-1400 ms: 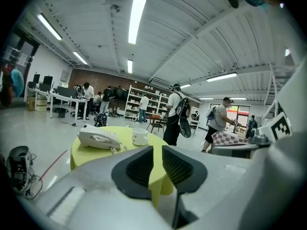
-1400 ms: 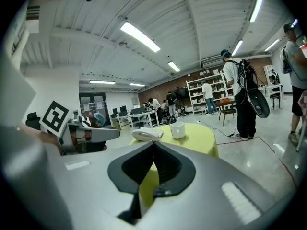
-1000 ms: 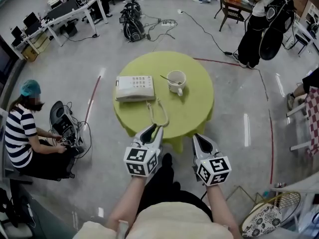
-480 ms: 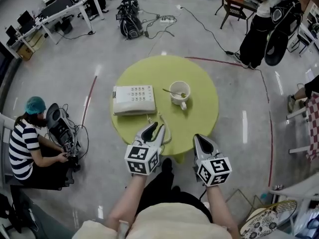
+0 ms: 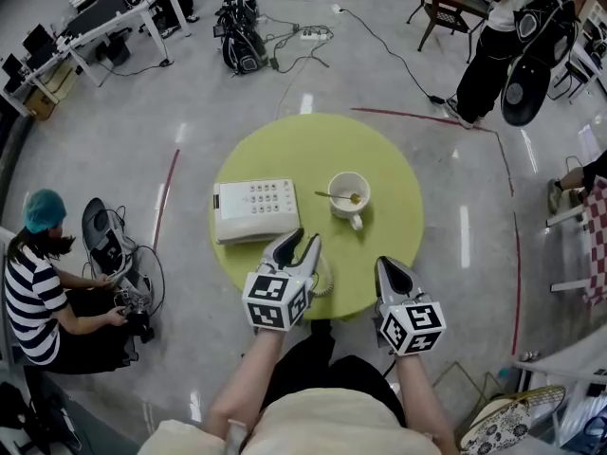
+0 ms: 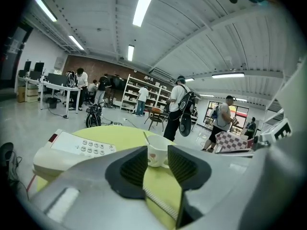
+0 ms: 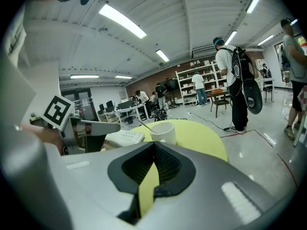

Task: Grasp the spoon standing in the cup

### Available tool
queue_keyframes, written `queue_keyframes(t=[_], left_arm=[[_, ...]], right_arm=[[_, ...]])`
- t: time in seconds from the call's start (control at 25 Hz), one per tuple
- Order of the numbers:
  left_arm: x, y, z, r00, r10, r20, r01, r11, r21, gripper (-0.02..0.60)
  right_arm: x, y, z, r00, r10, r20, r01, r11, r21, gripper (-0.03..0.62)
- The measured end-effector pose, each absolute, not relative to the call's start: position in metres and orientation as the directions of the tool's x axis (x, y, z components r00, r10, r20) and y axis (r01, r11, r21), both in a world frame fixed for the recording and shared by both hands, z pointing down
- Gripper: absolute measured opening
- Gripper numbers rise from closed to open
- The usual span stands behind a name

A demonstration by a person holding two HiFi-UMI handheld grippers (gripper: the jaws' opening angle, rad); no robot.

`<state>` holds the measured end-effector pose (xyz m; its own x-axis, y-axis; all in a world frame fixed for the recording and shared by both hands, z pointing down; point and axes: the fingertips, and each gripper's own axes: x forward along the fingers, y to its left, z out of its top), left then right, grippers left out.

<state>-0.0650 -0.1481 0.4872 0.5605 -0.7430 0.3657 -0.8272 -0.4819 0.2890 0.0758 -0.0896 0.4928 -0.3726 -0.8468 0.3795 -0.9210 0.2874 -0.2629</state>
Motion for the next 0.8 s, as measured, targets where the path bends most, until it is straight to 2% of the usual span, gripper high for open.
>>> queue_keyframes(t=[0.36,0.8], left_arm=[[-0.054,-0.181,0.497,0.577,-0.723,0.38,-0.816,-0.483,0.319,0.155],[-0.044,-0.211,0.514,0.54,-0.725,0.428,-0.838,-0.415,0.354,0.155]], right_arm=[[0.077,-0.113,0.498,-0.354,-0.847,0.397,-0.927,0.264,-0.265,0.003],[0.086,-0.144,0.504,-0.383,-0.829,0.408,-0.916,0.283,-0.283,0.002]])
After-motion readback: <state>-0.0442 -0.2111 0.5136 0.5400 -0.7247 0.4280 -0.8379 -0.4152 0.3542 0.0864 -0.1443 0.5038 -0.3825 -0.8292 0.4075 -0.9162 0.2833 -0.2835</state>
